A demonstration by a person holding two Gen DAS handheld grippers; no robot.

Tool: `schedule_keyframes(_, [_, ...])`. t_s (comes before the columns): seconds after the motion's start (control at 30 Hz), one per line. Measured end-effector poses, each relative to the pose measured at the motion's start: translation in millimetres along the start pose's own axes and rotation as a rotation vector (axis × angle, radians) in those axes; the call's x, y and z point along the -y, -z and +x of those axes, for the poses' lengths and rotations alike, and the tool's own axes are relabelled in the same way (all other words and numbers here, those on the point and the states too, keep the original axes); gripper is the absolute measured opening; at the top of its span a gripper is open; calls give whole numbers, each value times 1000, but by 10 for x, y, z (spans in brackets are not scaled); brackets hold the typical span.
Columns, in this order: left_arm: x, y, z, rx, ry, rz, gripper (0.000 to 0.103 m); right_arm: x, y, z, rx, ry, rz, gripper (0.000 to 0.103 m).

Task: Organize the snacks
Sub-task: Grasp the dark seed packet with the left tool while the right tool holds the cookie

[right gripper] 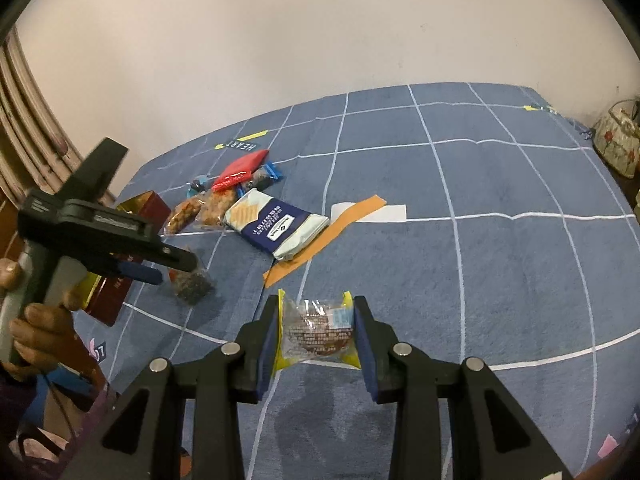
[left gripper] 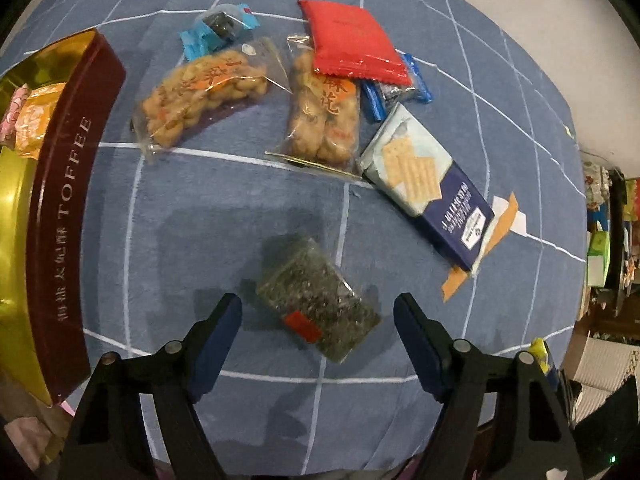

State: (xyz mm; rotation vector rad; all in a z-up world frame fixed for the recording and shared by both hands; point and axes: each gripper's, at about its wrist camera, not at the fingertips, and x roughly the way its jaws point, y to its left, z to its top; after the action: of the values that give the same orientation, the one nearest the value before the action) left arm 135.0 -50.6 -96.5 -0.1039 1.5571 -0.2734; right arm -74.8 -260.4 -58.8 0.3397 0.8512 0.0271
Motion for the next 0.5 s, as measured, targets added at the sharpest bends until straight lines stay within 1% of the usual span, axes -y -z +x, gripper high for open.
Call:
schedule_keyframes(0.03, [-8,-12,20,-1,1,-13,60,-3,1,1,0,-2,-2,36])
schedule_keyframes(0.07, [-19,-13,36,0,11,-29,56,-9,2,4,0,-5,-4,36])
schedule_keyframes(0.1, [-4,-6,39,16,14,-37,49,-10,3,9,-1,-8,-4,36])
schedule_keyframes(0.17, [2,-2,40,28,13,-32,44,-8,9,24,-6,-10,-4,36])
schedule_keyframes(0.23, [-18,39,26,46,16,-27,43,14,18,46,-11,-9,6,36])
schedule_keyframes(0.3, [-80,79,-28,57,3,-16,42,36,22,64,-13,-6,16,36])
schedule_keyframes(0.37, [-96,158,-89,80,-15,18,40,38,19,64,-10,1,15,36])
schedule_keyframes(0.5, [-126,406,-302,132,-16,76,40,14,21,67,-4,4,2,36])
